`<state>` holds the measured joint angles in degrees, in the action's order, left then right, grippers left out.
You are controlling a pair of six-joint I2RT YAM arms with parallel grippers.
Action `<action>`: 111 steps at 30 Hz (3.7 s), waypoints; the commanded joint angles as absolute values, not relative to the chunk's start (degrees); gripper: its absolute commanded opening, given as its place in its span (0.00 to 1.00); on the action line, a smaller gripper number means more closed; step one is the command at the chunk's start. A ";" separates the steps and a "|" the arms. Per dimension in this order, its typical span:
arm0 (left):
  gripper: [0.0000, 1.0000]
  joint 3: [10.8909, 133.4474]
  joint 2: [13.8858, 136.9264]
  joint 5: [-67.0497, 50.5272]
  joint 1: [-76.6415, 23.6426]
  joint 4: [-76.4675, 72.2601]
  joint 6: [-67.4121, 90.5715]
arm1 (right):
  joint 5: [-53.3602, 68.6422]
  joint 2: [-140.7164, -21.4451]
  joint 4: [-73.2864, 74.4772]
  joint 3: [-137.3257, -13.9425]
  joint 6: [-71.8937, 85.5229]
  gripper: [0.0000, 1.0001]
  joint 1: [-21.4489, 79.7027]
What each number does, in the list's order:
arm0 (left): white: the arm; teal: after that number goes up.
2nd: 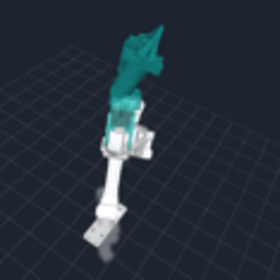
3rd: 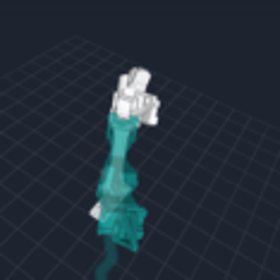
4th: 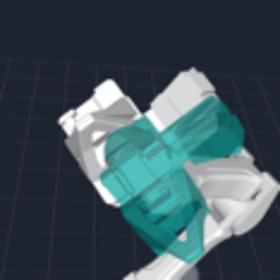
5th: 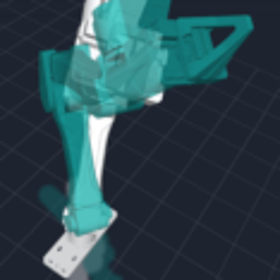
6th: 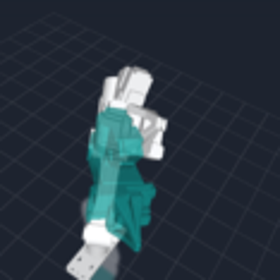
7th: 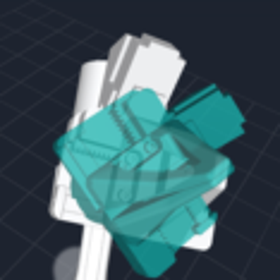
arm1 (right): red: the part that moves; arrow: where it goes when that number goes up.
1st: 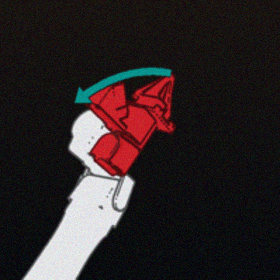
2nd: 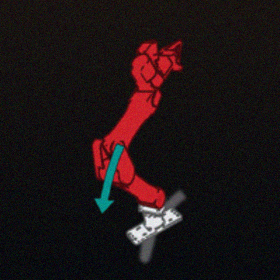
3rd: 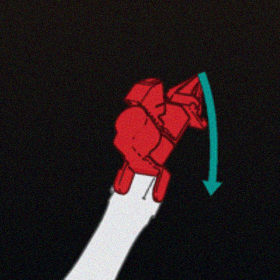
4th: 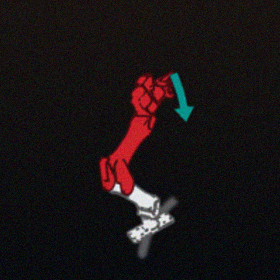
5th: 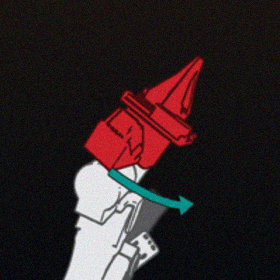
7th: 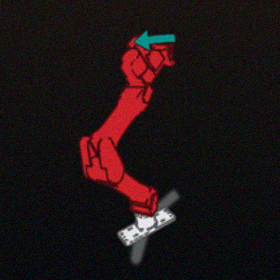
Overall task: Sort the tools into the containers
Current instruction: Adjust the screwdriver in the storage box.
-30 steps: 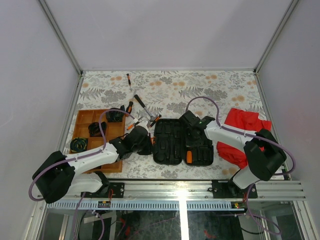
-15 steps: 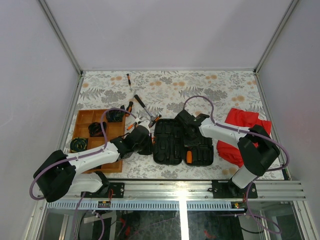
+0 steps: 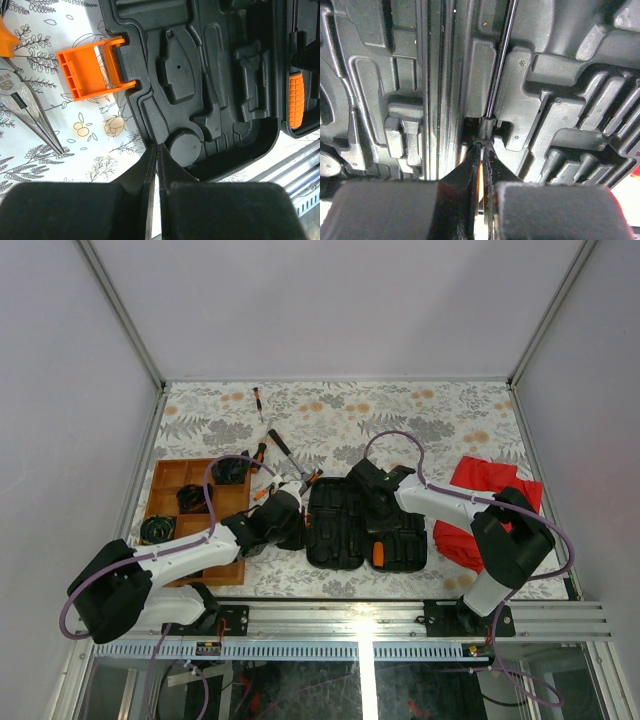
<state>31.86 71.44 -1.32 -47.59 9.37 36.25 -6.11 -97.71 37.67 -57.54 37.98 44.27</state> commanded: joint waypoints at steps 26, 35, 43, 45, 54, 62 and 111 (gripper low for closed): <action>0.00 33.38 72.52 -1.23 -49.68 12.68 36.43 | -6.44 -92.19 31.52 -44.68 43.14 0.23 48.71; 0.00 35.31 73.75 2.81 -49.66 17.69 36.65 | -9.82 -76.90 36.88 -52.23 42.15 0.50 48.46; 0.00 36.49 72.86 3.00 -49.68 18.33 37.01 | -15.76 -69.32 33.26 -53.11 38.39 0.48 41.70; 0.00 37.14 72.81 4.83 -49.66 19.80 37.07 | -13.97 -69.60 31.48 -52.73 36.96 0.45 39.65; 0.00 42.25 74.80 10.55 -46.70 27.64 39.24 | -7.48 -76.85 24.50 -51.48 31.98 0.41 32.20; 0.00 44.32 75.11 9.10 -42.47 28.07 37.26 | 1.58 -83.49 17.97 -47.52 29.01 0.36 27.37; 0.30 52.95 84.02 9.38 -65.39 13.95 45.48 | 0.92 -53.46 15.67 -32.37 36.56 0.47 27.40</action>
